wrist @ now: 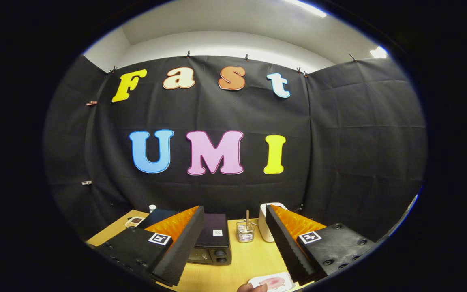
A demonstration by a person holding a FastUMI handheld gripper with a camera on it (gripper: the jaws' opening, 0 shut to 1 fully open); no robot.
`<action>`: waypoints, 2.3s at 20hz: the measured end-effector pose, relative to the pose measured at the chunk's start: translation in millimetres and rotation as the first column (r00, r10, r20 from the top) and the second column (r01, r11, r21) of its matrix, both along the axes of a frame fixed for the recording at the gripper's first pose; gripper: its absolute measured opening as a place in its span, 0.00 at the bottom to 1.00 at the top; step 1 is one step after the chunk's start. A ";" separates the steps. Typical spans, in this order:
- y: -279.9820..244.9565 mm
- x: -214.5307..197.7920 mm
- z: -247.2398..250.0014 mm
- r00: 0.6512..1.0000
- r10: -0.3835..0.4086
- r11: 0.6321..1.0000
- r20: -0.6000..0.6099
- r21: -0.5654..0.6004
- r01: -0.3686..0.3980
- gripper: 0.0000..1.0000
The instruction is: Open the toaster oven, put the food inside, and close the toaster oven door.
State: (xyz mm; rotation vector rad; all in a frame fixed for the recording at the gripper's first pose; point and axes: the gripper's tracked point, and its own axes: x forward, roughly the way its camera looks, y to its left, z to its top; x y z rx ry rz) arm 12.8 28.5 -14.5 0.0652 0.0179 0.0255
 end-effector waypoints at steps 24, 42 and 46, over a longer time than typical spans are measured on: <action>211.8 81.3 -229.8 0.907 0.105 0.994 -0.408 0.020 -0.106 0.98; 206.5 -9.0 -274.9 0.845 0.100 0.995 -0.525 0.026 -0.101 0.98; 203.7 -37.1 -301.9 0.797 0.106 0.994 -0.595 0.031 -0.109 0.98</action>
